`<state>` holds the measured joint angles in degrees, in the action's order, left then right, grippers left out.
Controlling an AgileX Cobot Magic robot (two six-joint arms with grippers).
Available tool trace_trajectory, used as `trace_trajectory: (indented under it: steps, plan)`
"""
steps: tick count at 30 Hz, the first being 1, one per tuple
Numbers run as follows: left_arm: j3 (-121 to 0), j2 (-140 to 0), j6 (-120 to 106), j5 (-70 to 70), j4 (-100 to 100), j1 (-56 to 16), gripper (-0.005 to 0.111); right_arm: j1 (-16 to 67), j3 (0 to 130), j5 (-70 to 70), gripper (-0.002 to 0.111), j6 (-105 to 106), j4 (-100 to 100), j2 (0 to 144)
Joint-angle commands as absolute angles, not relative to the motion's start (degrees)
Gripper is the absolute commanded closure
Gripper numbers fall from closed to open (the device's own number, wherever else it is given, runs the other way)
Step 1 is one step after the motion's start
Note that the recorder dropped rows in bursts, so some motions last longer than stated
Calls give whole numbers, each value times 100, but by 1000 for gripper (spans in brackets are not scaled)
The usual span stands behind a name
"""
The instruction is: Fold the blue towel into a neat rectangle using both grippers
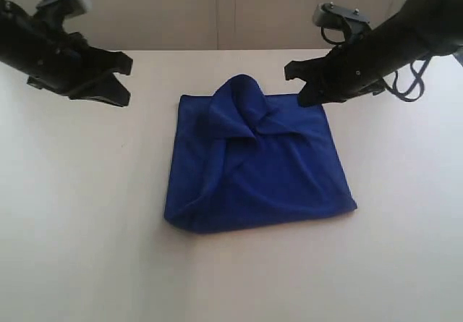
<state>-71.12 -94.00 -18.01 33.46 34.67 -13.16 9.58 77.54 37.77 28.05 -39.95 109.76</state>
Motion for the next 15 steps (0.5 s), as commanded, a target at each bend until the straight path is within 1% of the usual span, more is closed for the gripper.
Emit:
trace_trajectory:
  steps: [1,7,12,15]
  plan:
    - [-7774,-10169,-1756,3437,3805,-1376,107,846,8295,3719,108,2931,-4504,11567]
    - [-8399,-10955,-1676,3690,4020,-1376,107,846,9063,3622,107,2962,-4913,12406]
    - [-8633,-11270,-1676,3884,4020,-1376,107,846,9528,3497,94,3122,-5060,12958]
    - [-8669,-11350,-1676,3866,4020,-1376,107,846,9611,3320,88,3122,-5072,13105]
